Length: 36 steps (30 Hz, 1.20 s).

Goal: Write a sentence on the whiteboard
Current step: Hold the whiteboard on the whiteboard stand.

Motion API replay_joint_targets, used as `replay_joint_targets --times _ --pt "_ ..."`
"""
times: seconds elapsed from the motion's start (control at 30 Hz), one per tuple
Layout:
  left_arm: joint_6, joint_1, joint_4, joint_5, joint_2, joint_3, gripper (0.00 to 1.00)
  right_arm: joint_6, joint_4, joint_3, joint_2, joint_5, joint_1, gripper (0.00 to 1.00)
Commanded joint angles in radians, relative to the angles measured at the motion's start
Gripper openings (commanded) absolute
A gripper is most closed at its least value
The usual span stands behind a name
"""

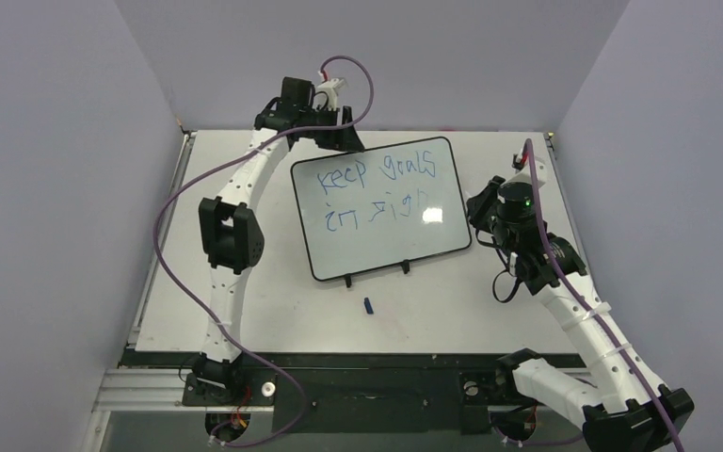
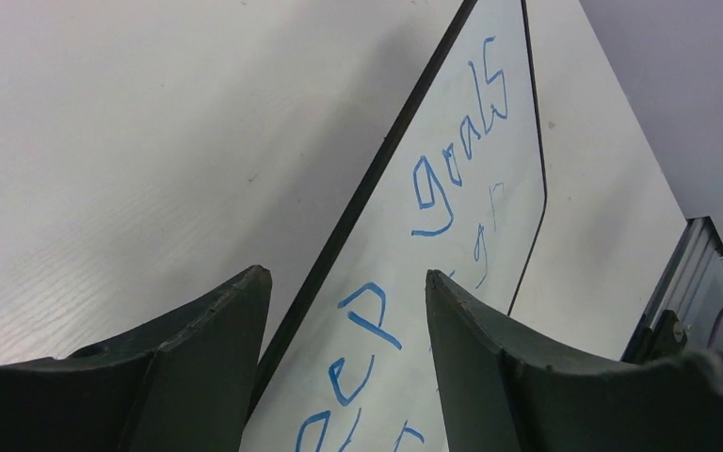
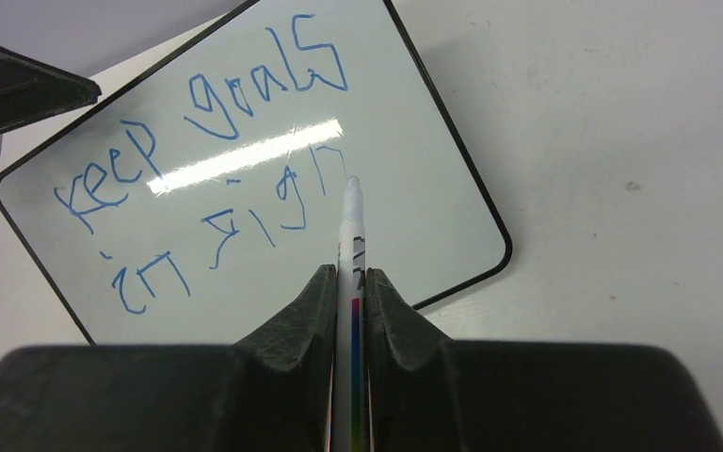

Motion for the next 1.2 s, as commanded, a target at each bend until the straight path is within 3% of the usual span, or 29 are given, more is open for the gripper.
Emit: replay_joint_targets --times 0.0,0.3,0.57,0.7,0.83,1.07,1.17 --pt "0.005 0.042 -0.04 0.159 0.058 0.139 0.59 -0.021 -0.013 -0.002 -0.022 -0.024 -0.007 0.0" --pt "-0.032 0.084 0.0 0.391 0.152 0.155 0.56 -0.048 -0.04 0.026 -0.005 -0.008 -0.009 0.0" --pt "-0.027 0.082 -0.008 0.424 0.179 0.138 0.5 -0.061 -0.058 0.05 0.006 -0.001 -0.009 0.0" --pt "-0.007 0.077 -0.027 0.452 0.181 0.132 0.4 -0.065 -0.061 0.05 0.008 -0.001 -0.009 0.0" --pt "0.004 0.075 -0.035 0.491 0.175 0.12 0.22 -0.063 -0.061 0.048 0.015 -0.007 -0.009 0.0" --pt "0.057 0.071 -0.056 0.504 0.137 0.071 0.16 -0.057 -0.026 0.038 0.047 -0.034 -0.013 0.0" --pt "0.112 0.064 -0.092 0.489 0.121 0.059 0.07 -0.041 0.002 0.03 0.065 -0.076 -0.033 0.0"
